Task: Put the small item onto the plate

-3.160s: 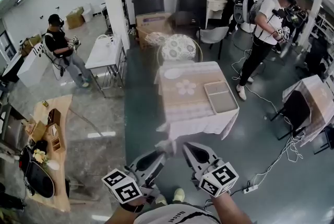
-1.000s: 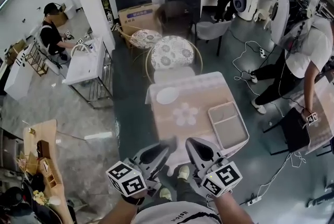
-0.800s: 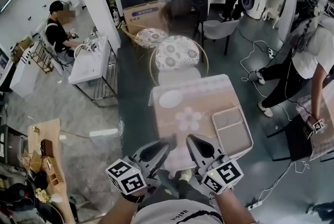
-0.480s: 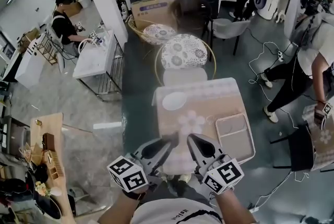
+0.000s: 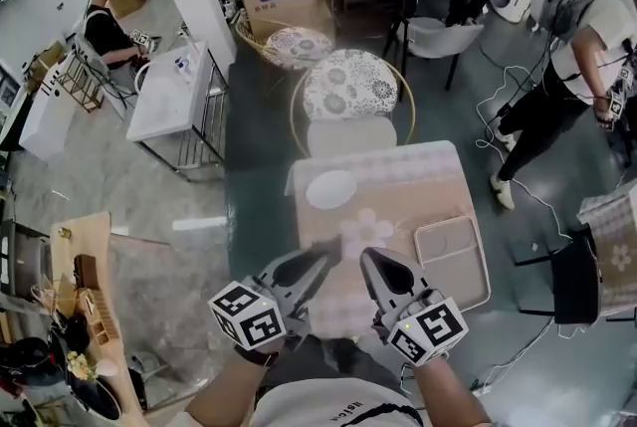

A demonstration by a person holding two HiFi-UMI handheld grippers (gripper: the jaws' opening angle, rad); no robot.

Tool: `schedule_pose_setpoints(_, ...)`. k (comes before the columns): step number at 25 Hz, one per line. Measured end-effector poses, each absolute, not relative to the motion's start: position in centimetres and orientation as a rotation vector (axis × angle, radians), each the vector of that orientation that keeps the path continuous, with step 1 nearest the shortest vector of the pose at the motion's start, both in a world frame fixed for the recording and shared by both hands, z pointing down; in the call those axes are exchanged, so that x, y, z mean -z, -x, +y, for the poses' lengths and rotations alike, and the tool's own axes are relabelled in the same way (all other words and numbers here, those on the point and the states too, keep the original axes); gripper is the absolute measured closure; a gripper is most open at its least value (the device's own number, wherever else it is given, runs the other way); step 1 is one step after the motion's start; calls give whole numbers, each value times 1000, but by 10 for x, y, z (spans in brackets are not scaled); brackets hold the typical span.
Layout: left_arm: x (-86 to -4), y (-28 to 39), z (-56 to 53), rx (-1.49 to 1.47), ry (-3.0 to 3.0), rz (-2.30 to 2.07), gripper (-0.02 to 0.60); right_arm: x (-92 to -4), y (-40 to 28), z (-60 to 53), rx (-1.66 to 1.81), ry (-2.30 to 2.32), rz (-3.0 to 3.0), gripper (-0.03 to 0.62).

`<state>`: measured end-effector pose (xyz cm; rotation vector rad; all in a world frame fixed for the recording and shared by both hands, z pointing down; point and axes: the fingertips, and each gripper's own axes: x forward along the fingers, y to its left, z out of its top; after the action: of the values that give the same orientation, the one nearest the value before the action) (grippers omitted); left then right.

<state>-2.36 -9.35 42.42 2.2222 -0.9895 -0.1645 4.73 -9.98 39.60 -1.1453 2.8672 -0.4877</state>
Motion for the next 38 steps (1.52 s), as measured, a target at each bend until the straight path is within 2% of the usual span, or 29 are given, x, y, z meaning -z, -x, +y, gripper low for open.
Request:
schedule_pose_setpoints(20,-613,45,-250,25,-2169,-891,505,-548,-10,-245,584,1465,2724,580)
schedule_pose_setpoints(29,-707,33,-289,-50,-2074,-860,505,-622,-19,-263,682,1541,2701,580)
schedule_pose_setpoints(38,-761,28,-306,-115,-2005,-862,505,-648,-24,-264,714,1550,2690,580)
